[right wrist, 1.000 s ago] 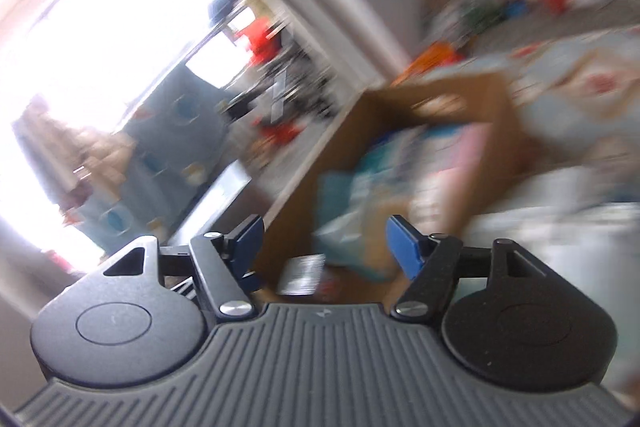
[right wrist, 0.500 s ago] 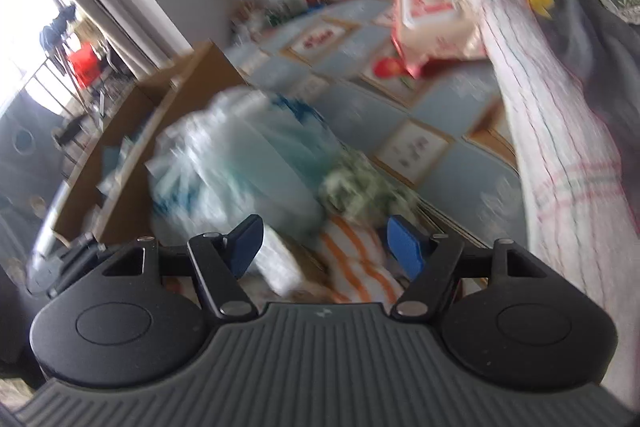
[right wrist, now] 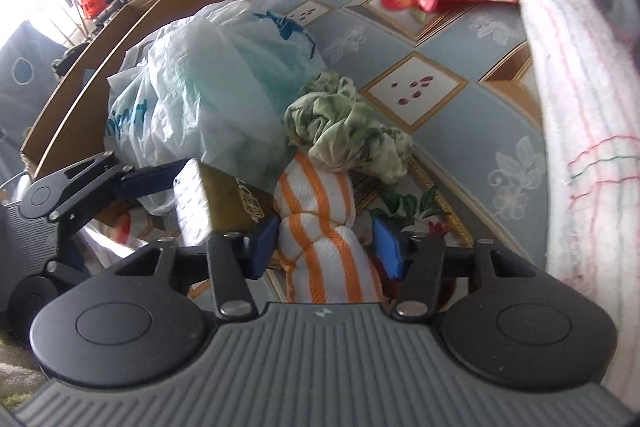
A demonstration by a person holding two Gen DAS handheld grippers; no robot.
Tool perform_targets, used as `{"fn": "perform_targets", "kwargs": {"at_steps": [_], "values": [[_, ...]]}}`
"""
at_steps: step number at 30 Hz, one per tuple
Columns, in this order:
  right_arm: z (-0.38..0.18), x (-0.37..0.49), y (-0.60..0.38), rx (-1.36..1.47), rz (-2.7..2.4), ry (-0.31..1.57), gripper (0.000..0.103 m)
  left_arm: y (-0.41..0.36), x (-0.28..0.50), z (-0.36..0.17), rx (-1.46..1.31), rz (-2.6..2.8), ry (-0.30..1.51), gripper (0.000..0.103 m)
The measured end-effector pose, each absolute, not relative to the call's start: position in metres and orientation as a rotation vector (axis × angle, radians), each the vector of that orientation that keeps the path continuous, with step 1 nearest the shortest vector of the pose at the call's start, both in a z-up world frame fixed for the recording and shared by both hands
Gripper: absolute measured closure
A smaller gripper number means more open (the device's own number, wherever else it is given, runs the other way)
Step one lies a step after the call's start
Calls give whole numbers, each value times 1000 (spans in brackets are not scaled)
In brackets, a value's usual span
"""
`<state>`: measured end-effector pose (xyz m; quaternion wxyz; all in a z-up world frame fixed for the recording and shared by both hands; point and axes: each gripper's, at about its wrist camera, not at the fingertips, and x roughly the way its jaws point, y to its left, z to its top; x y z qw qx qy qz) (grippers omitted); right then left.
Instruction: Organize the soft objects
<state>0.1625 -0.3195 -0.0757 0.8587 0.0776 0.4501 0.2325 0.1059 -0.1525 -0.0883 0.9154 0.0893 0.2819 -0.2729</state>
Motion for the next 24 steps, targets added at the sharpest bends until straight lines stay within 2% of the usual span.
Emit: {"fn": "perform_targets", "kwargs": {"at_steps": [3, 6, 8, 10, 12, 24], "values": [[-79, 161, -320, 189, 502, 953, 59, -158, 108, -93, 205, -564, 559, 34], [-79, 160, -322, 201, 503, 956, 59, -160, 107, -95, 220, -563, 555, 43], [-79, 161, -321, 200, 504, 958, 58, -160, 106, -96, 228, -562, 555, 43], [-80, 163, -319, 205, 499, 963, 57, -160, 104, -96, 241, -562, 562, 39], [-81, 165, -318, 203, 493, 967, 57, -159, 100, -97, 265, -561, 573, 29], [-84, 155, -312, 187, 499, 1001, 59, -155, 83, -109, 378, -528, 685, 28]]}}
